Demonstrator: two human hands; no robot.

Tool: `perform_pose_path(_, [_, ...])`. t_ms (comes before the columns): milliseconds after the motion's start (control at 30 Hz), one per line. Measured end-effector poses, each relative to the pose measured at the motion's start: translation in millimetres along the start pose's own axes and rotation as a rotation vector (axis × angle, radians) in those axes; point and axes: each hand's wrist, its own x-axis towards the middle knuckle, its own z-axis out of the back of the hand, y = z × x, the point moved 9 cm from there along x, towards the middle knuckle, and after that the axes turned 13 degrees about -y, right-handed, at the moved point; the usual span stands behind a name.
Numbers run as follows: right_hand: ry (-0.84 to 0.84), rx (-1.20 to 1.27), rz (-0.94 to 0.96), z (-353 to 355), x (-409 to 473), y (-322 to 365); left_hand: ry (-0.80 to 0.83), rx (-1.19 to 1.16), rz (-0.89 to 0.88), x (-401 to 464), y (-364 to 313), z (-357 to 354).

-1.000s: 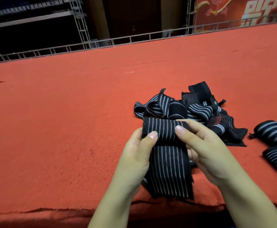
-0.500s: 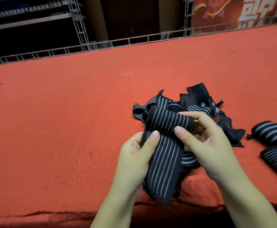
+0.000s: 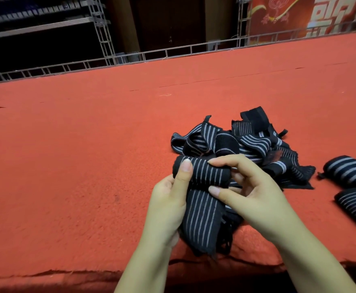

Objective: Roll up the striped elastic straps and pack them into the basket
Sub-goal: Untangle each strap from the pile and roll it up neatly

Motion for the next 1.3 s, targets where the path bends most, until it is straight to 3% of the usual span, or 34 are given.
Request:
perform_pose_path(267, [0.027, 0.098, -0.280, -2.6, -0.8, -27.1, 0.061, -0.045, -0.087, -2.2, -4.3, -1.2])
perform_pose_path(400, [0.055, 0.151, -0.297, -1.0, -0.6, -21.2, 0.135, -0.003, -0.080, -2.9, -2.8, -1.1])
perform_pose_path(667, [-0.031, 0.097, -0.126, 20.5, 4.1, -1.1, 0.309, 0.062, 0.012, -14.0, -2.7, -11.6])
perform_pose_path(933, [0.004, -0.218, 0.183, 12.6, -3.0, 15.3, 0.316, 0.014, 0.130, -14.1, 5.5, -14.4])
perform_pose_path(1133, [0.015, -0.041, 0.042, 16.0, -1.4, 2.6, 0.313, -0.010, 0.117, -12.2, 7.7, -11.8])
perform_pose_path(1300, [0.033, -0.050, -0.165, 24.6, -1.4, -19.8, 0.377, -0.039, 0.104, -8.6, 11.2, -15.1])
